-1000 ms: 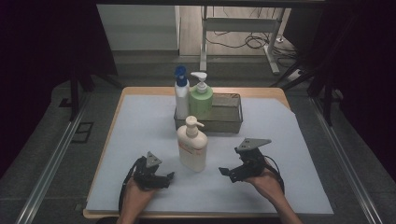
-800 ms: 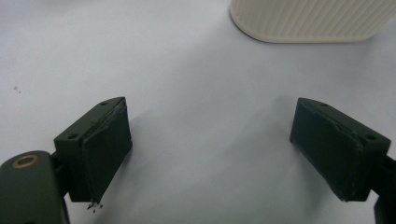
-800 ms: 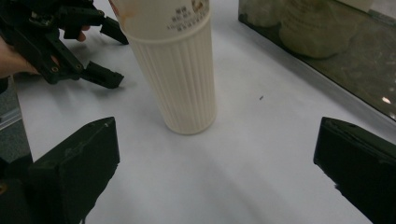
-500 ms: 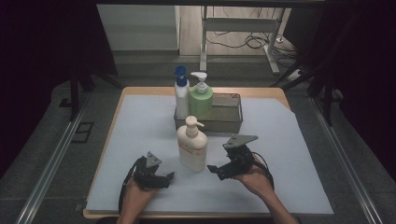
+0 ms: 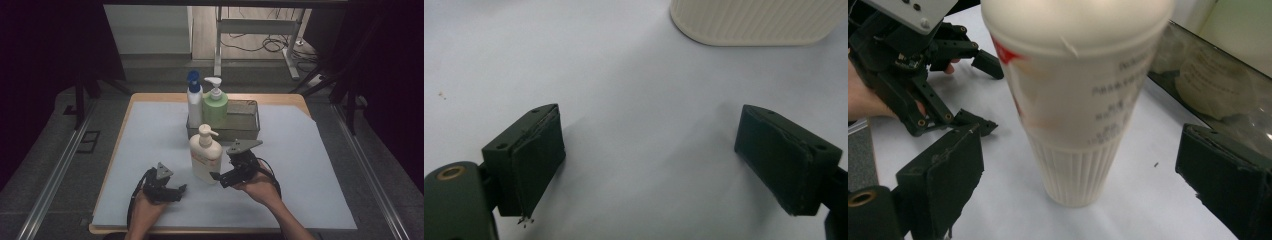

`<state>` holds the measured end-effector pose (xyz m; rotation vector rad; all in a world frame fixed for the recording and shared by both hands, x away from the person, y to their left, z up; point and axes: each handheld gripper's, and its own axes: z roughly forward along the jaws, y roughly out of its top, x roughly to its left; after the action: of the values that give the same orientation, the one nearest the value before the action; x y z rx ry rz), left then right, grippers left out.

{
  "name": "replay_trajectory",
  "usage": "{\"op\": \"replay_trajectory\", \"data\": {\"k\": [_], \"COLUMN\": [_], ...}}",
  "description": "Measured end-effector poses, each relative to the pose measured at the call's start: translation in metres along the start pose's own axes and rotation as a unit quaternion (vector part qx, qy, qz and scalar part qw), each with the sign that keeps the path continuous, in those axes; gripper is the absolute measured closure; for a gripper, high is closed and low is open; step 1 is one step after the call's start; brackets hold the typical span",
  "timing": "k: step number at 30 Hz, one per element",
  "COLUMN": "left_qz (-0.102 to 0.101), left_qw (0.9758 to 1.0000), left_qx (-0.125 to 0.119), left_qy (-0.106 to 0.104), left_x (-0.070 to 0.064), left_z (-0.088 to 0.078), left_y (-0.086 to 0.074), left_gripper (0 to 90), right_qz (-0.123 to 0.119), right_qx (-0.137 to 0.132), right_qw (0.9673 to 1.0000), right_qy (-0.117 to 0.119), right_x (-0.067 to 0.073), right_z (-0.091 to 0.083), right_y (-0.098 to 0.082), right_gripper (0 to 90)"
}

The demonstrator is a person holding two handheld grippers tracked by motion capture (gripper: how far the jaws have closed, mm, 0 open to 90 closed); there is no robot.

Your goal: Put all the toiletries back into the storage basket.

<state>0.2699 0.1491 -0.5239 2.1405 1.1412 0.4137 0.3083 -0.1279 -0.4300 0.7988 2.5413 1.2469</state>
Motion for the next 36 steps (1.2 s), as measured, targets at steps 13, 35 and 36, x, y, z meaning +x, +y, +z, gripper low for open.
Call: {"op": "replay_trajectory", "data": {"k": [13,35,36], "left_qz": [0.000,-0.001,-0.001], "left_qw": [1.0000,1.0000,1.0000], "left_qx": [0.000,-0.001,-0.001], "left_qy": [0.000,0.000,0.000], "left_x": [0.000,0.000,0.000], "left_z": [0.000,0.000,0.000], "left_y": [0.000,0.000,0.000], "left_gripper": [12.1,12.1,12.1], "right_qz": [-0.009,-0.007,-0.008], "right_qx": [0.000,-0.012,-0.011], "right_qw": [0.9998,0.9995,0.9996], "right_qy": [-0.018,-0.027,-0.024], "right_x": [0.006,0.011,0.011], "right_z": [0.016,0.029,0.029], "right_y": [0.016,0.031,0.031], "right_gripper": [13.6,34.8,35.4]}}
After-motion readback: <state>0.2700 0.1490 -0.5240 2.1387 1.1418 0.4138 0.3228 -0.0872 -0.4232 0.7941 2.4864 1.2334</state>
